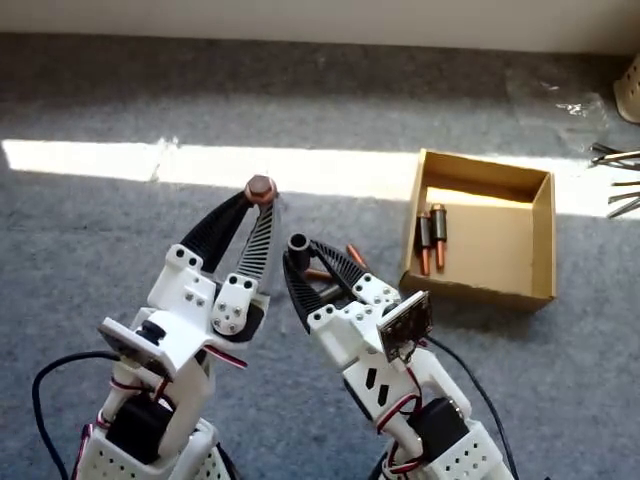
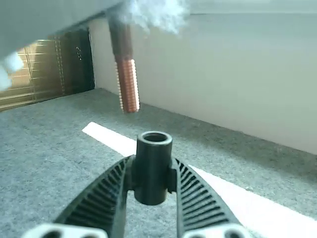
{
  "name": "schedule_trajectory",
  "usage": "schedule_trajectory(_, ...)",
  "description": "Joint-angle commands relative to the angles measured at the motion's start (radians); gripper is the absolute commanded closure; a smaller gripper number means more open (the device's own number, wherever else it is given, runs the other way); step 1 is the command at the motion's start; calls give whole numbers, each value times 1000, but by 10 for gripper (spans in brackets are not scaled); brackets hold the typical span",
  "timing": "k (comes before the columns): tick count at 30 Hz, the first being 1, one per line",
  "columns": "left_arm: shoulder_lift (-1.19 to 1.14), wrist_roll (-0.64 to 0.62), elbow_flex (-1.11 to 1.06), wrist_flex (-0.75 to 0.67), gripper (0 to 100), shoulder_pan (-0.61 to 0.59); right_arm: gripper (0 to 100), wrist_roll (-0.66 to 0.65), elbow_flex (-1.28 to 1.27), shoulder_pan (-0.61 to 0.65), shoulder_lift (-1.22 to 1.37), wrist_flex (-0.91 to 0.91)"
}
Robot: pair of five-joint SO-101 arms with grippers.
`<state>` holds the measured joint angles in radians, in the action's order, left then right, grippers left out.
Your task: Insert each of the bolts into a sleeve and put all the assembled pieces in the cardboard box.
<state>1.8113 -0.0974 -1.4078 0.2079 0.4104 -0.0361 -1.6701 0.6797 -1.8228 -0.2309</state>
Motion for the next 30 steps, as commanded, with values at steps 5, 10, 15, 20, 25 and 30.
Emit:
schedule_trajectory(5,10,-2,-24,-89,993,16,993,-121,-139,45,-13,-1)
schedule_trajectory(10,12,-6,1,-89,993,18,993,-164,-139,48,-13,-2)
schedule_trajectory(15,13,-9,15,-34,993,59,993,-175,-139,47,-13,-5)
schedule_trajectory(20,15,-9,16,-18,993,74,993,-175,-139,47,-13,-31)
schedule_trajectory(25,15,-9,15,-15,993,79,993,-175,-139,45,-13,-33)
schedule_trajectory(30,16,-9,15,17,993,79,993,-175,-139,7,-13,-13)
